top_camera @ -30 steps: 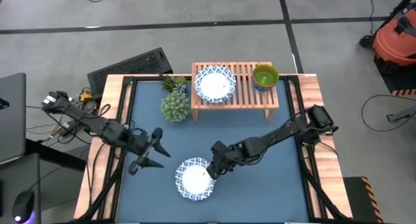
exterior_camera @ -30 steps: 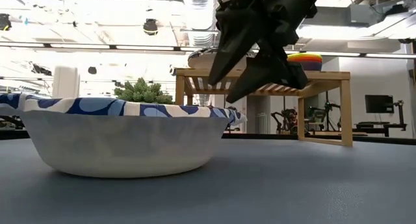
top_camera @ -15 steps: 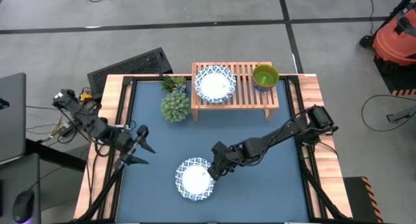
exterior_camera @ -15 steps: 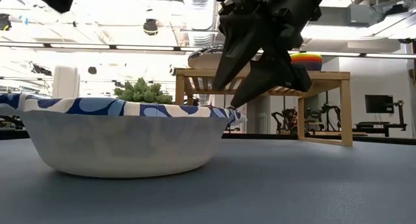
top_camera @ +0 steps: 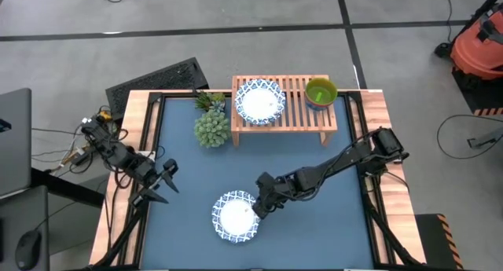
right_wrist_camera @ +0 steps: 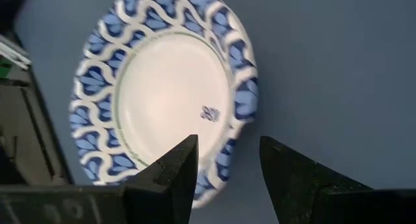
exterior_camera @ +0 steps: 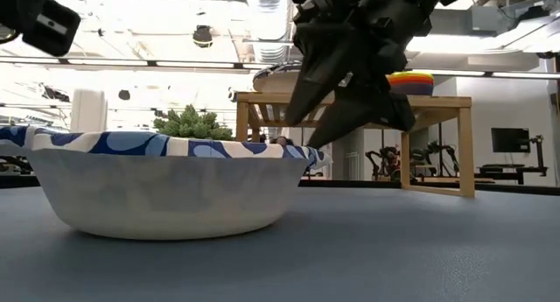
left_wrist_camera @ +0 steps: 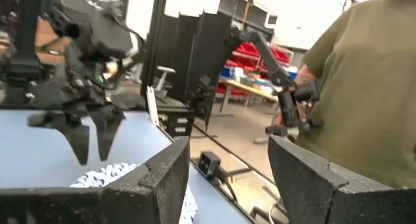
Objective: Place and stack bowls onto a shelf
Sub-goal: Stack the white bowl on top of the white bowl on the shelf
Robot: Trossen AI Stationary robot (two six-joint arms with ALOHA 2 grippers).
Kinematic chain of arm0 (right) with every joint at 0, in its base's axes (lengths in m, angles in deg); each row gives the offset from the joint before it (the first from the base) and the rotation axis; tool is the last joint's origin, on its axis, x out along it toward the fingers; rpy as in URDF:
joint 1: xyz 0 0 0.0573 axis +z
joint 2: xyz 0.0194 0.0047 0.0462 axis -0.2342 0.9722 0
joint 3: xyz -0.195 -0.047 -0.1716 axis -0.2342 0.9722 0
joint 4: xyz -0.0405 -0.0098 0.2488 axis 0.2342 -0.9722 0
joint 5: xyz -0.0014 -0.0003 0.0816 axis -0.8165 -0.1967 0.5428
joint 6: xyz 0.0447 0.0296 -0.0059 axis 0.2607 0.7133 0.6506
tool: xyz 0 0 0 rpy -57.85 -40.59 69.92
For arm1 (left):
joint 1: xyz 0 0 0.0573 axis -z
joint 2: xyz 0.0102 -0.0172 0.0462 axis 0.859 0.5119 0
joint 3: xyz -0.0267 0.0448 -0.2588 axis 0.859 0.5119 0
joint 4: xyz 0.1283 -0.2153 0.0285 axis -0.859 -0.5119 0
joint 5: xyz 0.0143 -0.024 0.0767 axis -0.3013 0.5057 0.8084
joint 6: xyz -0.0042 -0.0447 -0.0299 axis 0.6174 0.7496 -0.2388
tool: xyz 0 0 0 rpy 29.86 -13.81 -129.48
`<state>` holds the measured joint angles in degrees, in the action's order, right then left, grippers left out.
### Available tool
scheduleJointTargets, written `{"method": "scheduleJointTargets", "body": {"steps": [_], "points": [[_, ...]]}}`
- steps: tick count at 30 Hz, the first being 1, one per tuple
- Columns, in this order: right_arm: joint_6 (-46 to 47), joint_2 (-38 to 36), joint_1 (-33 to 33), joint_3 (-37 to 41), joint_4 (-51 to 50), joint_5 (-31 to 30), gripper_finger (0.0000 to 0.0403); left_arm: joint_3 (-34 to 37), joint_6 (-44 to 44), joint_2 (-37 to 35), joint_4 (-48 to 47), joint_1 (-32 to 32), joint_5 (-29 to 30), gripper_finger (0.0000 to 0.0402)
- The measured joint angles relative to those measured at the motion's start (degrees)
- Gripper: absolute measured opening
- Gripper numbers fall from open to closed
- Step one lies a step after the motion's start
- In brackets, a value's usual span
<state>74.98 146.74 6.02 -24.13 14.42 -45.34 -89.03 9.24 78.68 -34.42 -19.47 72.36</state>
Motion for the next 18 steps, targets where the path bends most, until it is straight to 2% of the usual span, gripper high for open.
{"method": "scheduleJointTargets", "body": {"steps": [4,10,18], "points": [[-0.1,0.0,0.2,0.0,0.6,-0.3,0.0191,2.5,0.0,0.1,2.3,0.5,-1.0,0.0197],[-0.4,2.0,0.1,-0.1,2.8,-0.6,0.0191,2.5,-0.8,0.1,1.9,0.5,-3.3,0.0197],[0.2,7.2,0.0,-1.3,7.7,3.2,0.0185,2.6,-1.3,0.1,0.8,0.5,-3.1,0.0197]]}}
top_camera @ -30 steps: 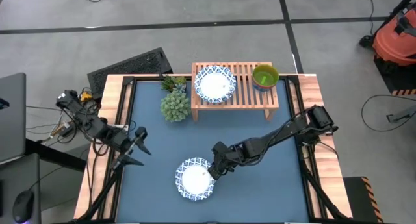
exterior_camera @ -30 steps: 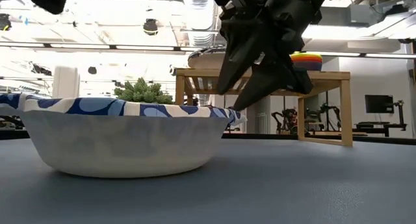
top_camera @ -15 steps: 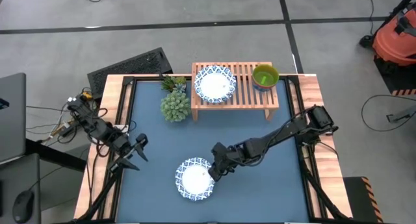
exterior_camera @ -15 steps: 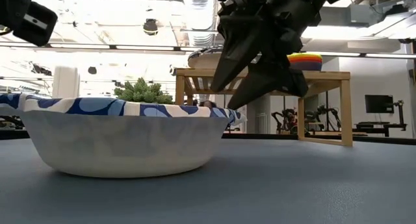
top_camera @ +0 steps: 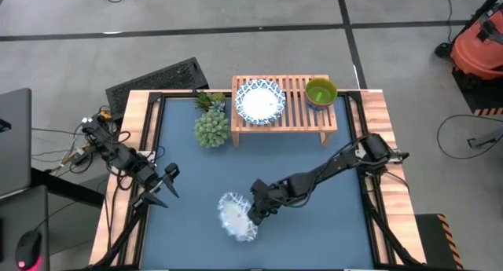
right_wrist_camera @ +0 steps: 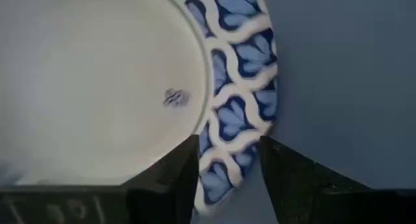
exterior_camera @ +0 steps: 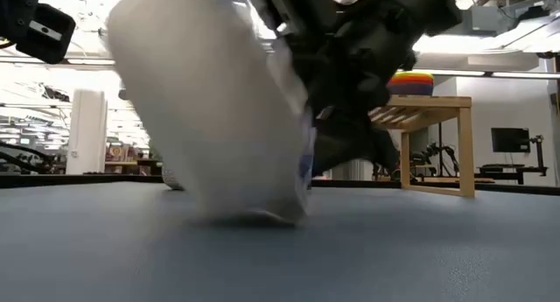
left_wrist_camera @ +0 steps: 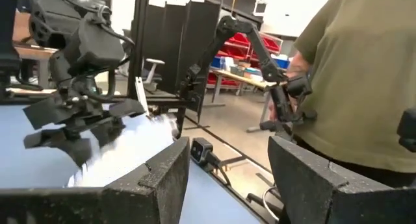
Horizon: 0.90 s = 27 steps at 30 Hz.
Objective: Place and stack bowls onto a shelf
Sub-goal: Stack the white bowl on top of the white bowl on the shelf
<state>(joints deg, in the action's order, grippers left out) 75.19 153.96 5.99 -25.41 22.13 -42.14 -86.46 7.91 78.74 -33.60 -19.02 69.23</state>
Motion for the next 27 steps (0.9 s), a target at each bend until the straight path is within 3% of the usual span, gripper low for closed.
{"method": "scheduleJointTargets", "body": {"steps": [3,10,18,27], "points": [[0.2,0.3,0.0,-0.6,-1.9,0.0,0.0151,0.0,-0.8,0.4,-0.3,0.0,2.0,0.0197],[1.1,-0.1,-0.1,-1.1,-2.2,-0.1,0.0021,0.0,-2.1,0.3,-1.4,0.0,5.2,0.0197],[1.8,-3.6,-0.1,-1.2,-4.9,-4.9,0.0046,0.1,-3.0,0.2,-2.5,0.0,8.5,0.0197],[-0.1,-5.9,0.8,-1.1,-7.8,-1.3,0.0068,0.1,-2.3,0.2,-1.7,0.0,7.8,0.0197]]}}
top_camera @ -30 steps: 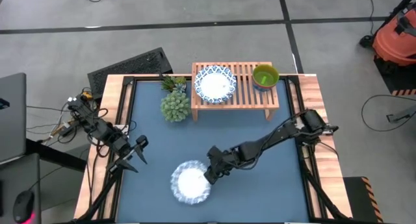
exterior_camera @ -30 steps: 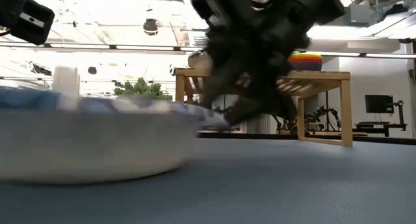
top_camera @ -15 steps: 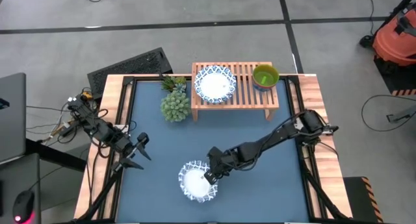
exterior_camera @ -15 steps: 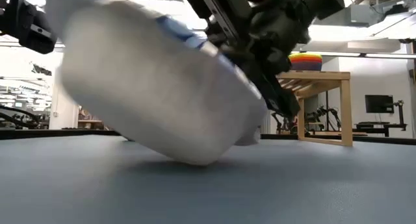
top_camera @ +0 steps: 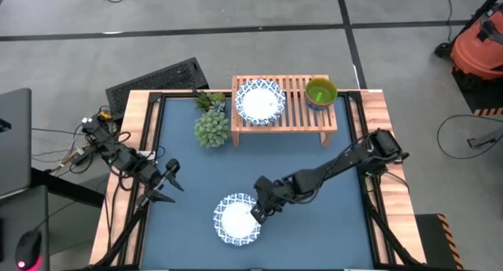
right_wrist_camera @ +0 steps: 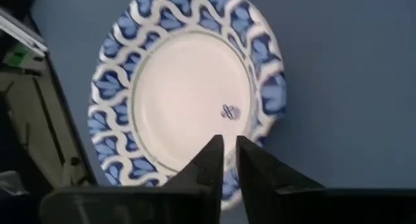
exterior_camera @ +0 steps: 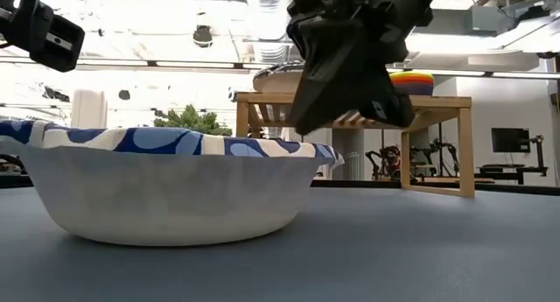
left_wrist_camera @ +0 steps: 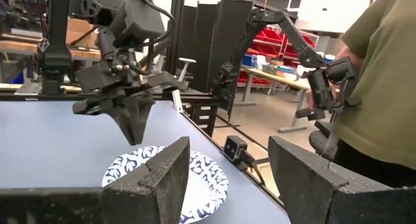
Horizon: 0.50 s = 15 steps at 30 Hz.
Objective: Place and stack bowls onto a shelf
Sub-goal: Stack the white bowl on top of the white bowl on the shelf
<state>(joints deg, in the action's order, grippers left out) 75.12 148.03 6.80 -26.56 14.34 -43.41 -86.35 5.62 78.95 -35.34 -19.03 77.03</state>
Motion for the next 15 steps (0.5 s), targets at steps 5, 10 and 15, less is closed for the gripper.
{"method": "scheduleJointTargets", "body": {"steps": [5,10,15], "points": [[1.2,0.0,0.0,0.0,-1.4,0.4,0.0128,0.0,0.1,0.0,-0.1,0.0,0.0,0.0197],[2.4,0.0,-1.0,0.0,-1.9,4.2,0.0206,0.0,0.1,0.0,-0.7,0.0,0.0,0.0197],[3.0,1.5,-1.4,0.0,-2.2,4.5,0.0238,0.0,0.3,0.0,-1.4,0.0,0.0,0.0197]]}}
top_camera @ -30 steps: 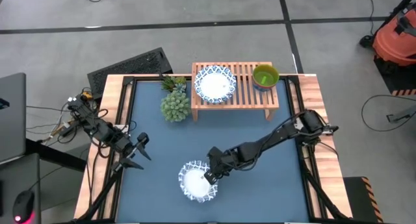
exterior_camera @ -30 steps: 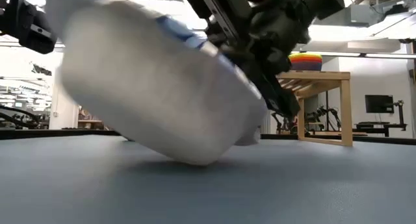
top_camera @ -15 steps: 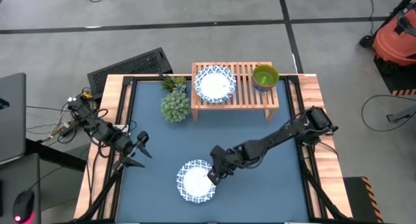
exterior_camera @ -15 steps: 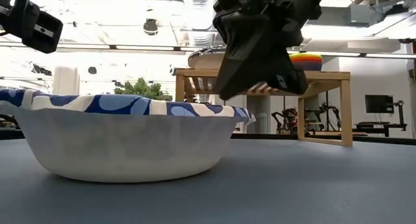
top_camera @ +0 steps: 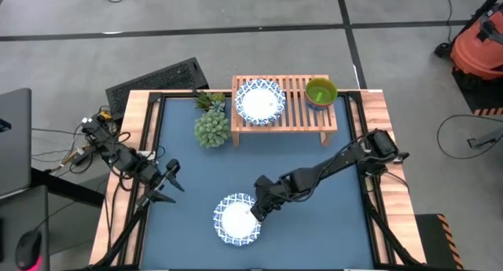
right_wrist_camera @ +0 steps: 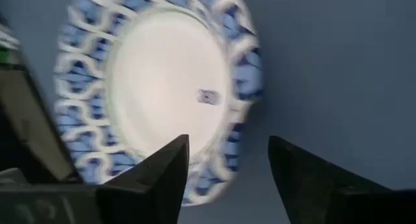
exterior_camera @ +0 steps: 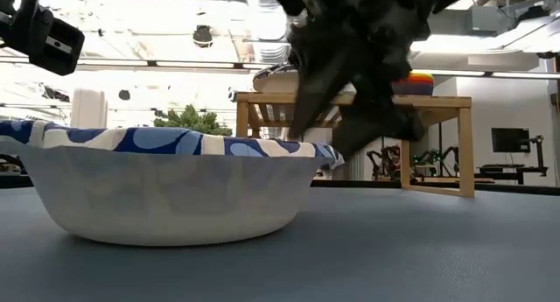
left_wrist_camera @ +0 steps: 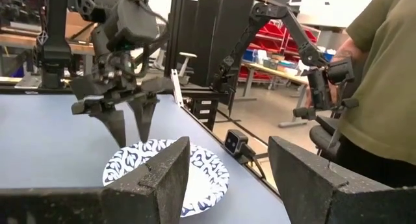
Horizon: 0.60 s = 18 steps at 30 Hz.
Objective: Place and stack bowls onto a shelf
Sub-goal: Stack the white bowl on top of the white bowl on the shelf
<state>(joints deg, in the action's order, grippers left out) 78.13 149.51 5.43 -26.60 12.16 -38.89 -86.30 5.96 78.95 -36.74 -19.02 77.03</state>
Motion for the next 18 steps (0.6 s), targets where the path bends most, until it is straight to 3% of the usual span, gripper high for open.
{"method": "scheduleJointTargets", "body": {"steps": [10,13,18], "points": [[-1.8,3.7,0.0,0.0,2.1,-0.2,0.0205,0.0,2.1,0.0,-0.8,0.0,0.0,0.0197],[-1.2,3.5,-0.1,0.0,2.0,-0.2,0.0151,0.0,2.9,0.0,-1.7,0.0,0.0,0.0197],[0.5,3.5,-0.5,0.1,1.5,0.1,0.0024,0.0,3.3,0.0,-2.2,0.0,1.2,0.0197]]}}
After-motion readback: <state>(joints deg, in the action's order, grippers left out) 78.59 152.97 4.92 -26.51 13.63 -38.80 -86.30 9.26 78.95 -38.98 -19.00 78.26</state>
